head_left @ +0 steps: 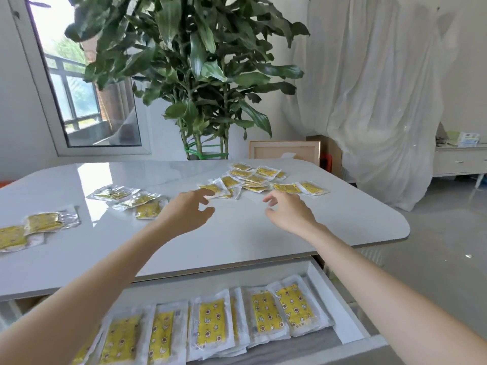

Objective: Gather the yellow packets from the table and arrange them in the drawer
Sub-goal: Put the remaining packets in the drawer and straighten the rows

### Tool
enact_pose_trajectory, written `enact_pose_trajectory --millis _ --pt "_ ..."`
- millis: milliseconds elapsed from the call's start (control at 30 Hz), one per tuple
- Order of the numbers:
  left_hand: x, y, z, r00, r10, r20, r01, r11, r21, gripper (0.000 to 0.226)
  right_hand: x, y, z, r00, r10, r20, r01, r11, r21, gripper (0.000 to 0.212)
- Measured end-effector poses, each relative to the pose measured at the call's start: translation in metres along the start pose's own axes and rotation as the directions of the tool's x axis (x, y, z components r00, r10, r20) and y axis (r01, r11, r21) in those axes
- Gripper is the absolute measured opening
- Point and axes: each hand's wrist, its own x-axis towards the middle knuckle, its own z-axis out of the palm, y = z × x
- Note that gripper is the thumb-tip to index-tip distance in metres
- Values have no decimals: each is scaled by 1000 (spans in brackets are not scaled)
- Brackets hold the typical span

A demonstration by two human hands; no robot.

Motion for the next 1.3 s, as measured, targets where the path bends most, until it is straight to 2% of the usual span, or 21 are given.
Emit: enact_pose_trajectory --millis 133,300,400,500,633,767,900,1067,1200,1300 --pt "42 -14 20 999 -3 36 -2 993 118 53 45 20 17 996 92 23 -91 996 -24 40" --pt "105 -24 57 998 -11 65 4 995 95 60 98 55 30 969 246 26 -243 965 -98 47" --pt "144 -22 77 998 -15 64 6 990 138 59 129 80 36 951 310 7 -306 941 -143 49" --pt "183 -19 95 998 -18 62 6 983 185 59 163 103 42 935 354 -10 -350 920 -177 53" --pt "229 -18 115 996 -39 78 22 979 204 61 205 127 55 919 389 -54 -386 867 -317 61" --pt "257 -23 130 990 -64 128 25 957 288 64 240 136 69 894 448 18 -425 858 -288 72" --pt "275 -27 138 977 -132 167 80 954 287 67 268 133 83 896 438 67 -397 861 -318 78" --pt "281 -35 144 976 -112 184 48 945 323 59 281 121 102 944 326 58 -288 896 -338 54" --pt "269 -38 145 982 -94 165 35 944 328 52 276 117 107 951 293 103 -244 911 -333 51" --pt "254 -34 138 971 -120 205 49 945 325 51 262 111 105 956 263 128 -209 920 -331 51"
